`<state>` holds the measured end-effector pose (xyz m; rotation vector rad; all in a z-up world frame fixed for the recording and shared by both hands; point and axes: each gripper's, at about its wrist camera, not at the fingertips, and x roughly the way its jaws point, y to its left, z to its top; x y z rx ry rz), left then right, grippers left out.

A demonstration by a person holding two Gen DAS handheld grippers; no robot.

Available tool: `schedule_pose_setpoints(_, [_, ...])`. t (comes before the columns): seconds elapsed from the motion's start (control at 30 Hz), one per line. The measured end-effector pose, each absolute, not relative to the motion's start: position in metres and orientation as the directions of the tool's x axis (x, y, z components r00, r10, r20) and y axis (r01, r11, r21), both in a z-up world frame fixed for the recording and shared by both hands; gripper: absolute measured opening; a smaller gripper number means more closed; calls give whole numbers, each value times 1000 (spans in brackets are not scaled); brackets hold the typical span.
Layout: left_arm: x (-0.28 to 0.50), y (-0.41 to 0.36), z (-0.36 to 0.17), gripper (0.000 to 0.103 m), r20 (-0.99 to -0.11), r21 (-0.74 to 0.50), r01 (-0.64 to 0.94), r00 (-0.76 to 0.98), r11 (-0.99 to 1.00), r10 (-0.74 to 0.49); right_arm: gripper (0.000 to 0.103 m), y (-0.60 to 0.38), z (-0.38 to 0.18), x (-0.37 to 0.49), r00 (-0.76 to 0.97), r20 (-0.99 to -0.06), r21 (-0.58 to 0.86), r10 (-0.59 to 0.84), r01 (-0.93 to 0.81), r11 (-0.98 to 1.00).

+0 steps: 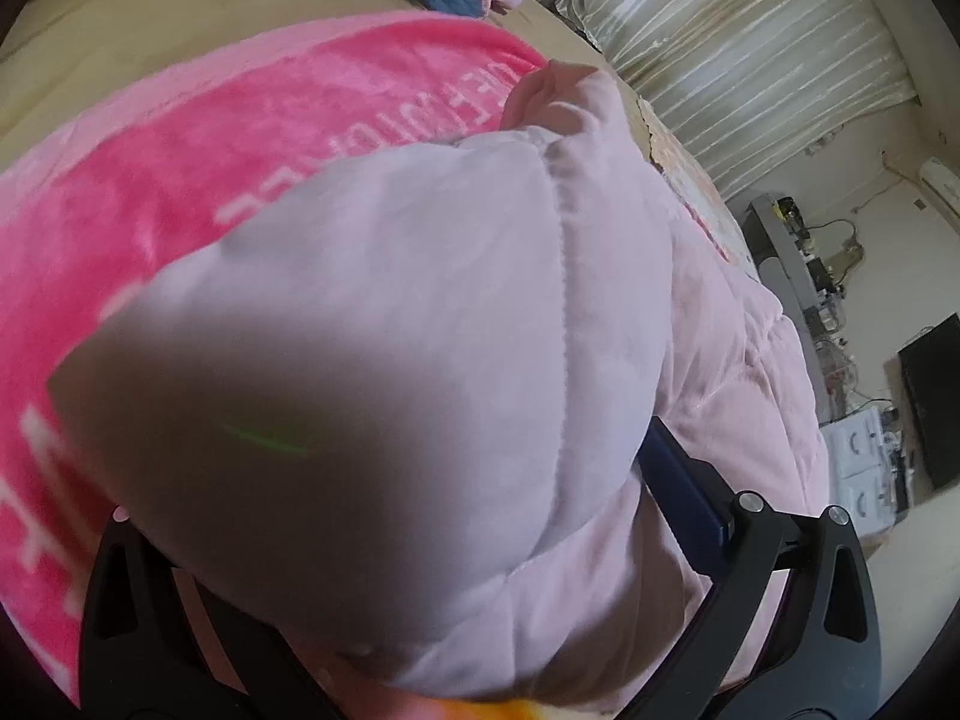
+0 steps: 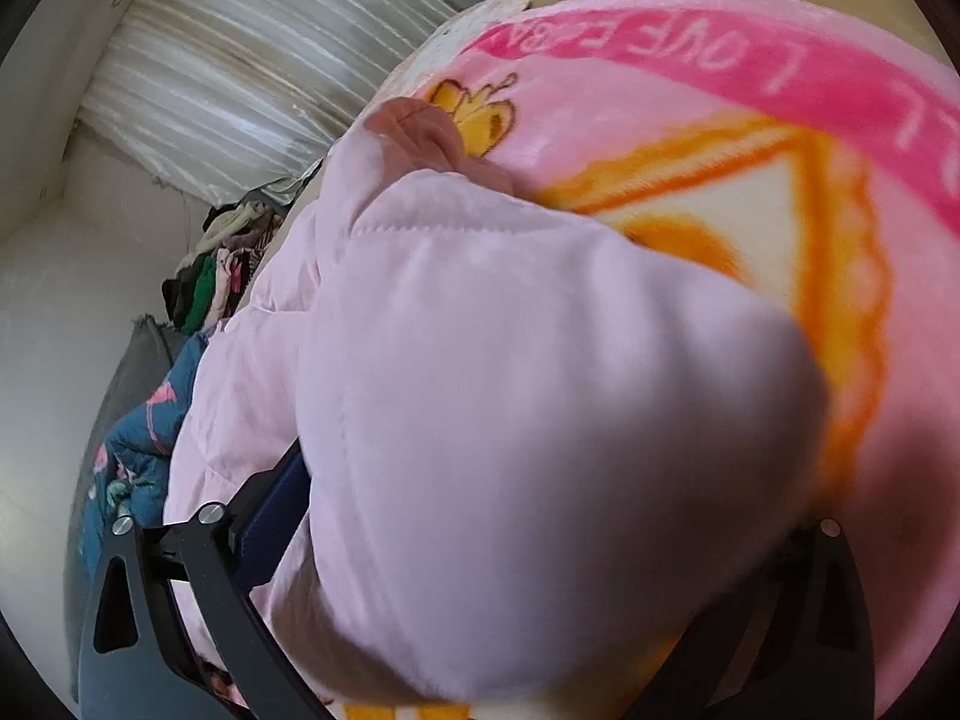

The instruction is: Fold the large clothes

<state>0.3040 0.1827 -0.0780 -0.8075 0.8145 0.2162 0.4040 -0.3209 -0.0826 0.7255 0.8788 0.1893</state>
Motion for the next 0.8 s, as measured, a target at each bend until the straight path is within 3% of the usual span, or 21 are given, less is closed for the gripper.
schedule_pose_setpoints(0.07, [308,174,-65,71,-717,-509,-439,692,741,-82,67,-315,-74,406,646,-634,617,426,89,782])
schedule_pose_setpoints(0.17, [315,159,-41,49,-707,-415,-390,707,822,-21,48,-304,-57,410,654,-639,547,405,16,837])
schedule_pose_setpoints(0.27, [316,147,-20,35,-691,-340,-353,722,872,23,36,-291,-37,410,669,-644,445,370,-65,893])
schedule_pose_setpoints(0.5, [296,124,26,29,-629,-223,-263,774,939,68,29,-250,19,380,746,-605,144,277,-240,960])
schedule_pose_setpoints(0.8, [244,97,66,28,-583,-154,-165,811,974,46,27,-235,61,291,819,-492,-56,297,-370,928])
